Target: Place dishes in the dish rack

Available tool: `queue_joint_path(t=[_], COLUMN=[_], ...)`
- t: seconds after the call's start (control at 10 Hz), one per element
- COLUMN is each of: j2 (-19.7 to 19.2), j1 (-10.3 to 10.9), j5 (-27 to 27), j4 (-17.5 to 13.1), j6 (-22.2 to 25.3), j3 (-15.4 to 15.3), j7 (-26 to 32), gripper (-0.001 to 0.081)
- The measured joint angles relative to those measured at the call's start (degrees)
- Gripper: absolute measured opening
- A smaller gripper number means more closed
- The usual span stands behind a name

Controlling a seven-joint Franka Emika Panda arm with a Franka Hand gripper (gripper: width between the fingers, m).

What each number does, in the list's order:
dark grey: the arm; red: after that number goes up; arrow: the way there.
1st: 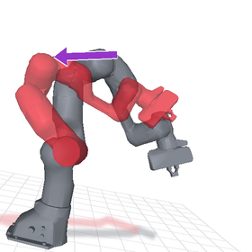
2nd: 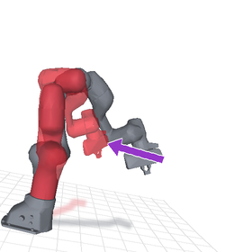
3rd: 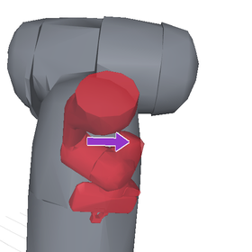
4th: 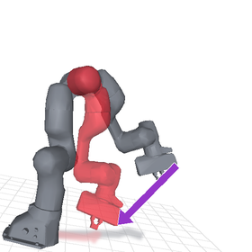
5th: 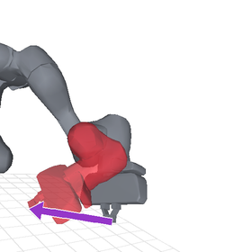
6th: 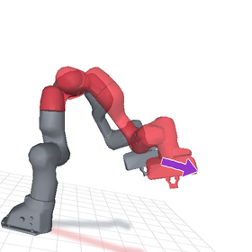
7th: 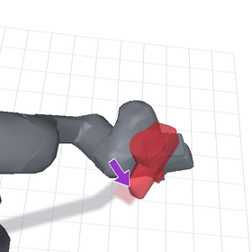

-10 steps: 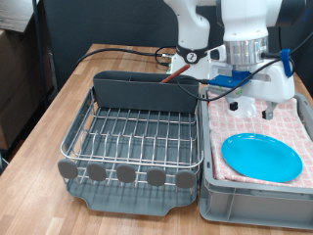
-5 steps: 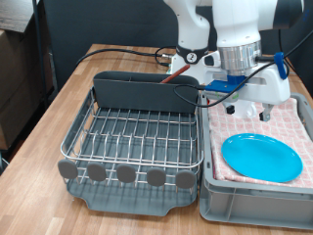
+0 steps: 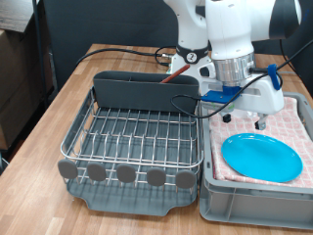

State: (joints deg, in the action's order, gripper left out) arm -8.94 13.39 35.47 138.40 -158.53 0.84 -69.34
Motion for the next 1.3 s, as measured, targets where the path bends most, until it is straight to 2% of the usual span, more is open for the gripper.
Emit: queue_joint_path(t=[0.4, 0.8, 1.0, 1.3], j2=[-2.4, -4.6, -5.5, -6.7], j1=[0.0, -0.9, -2.1, -5.1], j5=[3.5, 11.2, 17.2, 32.5], j4=[0.0, -0.3, -1.2, -3.4], j6=[-1.3, -3.5, -4.2, -6.1], j3=[-0.8, -3.1, -5.1, -9.8], j7=[0.9, 7.8, 14.6, 32.8], gripper=[0.0803, 0.0803, 0.0803, 0.0803])
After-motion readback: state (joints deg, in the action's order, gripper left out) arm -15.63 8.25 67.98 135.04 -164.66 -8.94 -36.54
